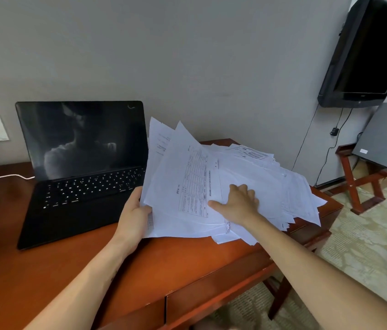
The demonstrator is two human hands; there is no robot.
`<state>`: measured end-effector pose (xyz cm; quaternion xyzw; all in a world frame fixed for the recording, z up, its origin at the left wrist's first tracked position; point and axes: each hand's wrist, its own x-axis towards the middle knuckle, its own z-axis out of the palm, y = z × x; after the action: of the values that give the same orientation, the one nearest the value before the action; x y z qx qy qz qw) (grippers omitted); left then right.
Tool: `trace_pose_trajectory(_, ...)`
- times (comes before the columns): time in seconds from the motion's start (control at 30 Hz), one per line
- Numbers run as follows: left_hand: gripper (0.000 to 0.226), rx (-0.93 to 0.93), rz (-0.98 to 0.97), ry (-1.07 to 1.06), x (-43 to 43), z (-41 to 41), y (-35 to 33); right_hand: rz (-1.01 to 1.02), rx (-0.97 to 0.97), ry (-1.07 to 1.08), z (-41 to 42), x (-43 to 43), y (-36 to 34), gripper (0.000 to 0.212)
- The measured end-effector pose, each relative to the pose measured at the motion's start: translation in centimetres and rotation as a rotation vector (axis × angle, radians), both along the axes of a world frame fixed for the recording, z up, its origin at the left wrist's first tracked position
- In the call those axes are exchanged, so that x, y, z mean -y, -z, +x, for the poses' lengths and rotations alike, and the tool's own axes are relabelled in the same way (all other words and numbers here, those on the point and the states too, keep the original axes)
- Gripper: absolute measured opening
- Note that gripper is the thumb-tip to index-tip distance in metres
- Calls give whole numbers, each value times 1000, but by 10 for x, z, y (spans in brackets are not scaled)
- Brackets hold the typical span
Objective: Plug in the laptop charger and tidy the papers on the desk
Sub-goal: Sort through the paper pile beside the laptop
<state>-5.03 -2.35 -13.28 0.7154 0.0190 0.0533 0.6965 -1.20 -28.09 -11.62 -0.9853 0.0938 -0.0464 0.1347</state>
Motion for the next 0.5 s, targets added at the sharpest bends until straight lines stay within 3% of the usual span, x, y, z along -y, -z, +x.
trace_pose_trajectory(0.13,55,9,9,6,1,-2,-1,147,-91,-3,4,-6,-15,82)
trace_pose_trajectory(0.33,38,23,-49,11,1,-4,-2,331,-111,36,9,5,-17,60)
trace_pose_trajectory(0.43,39,19,-40,2,0,-4,-2,474,-159,40,2,12,-24,70)
trace_pose_trajectory(0.5,40,24,-30,9,1,-5,-2,521,-220,29,-1,8,-28,90)
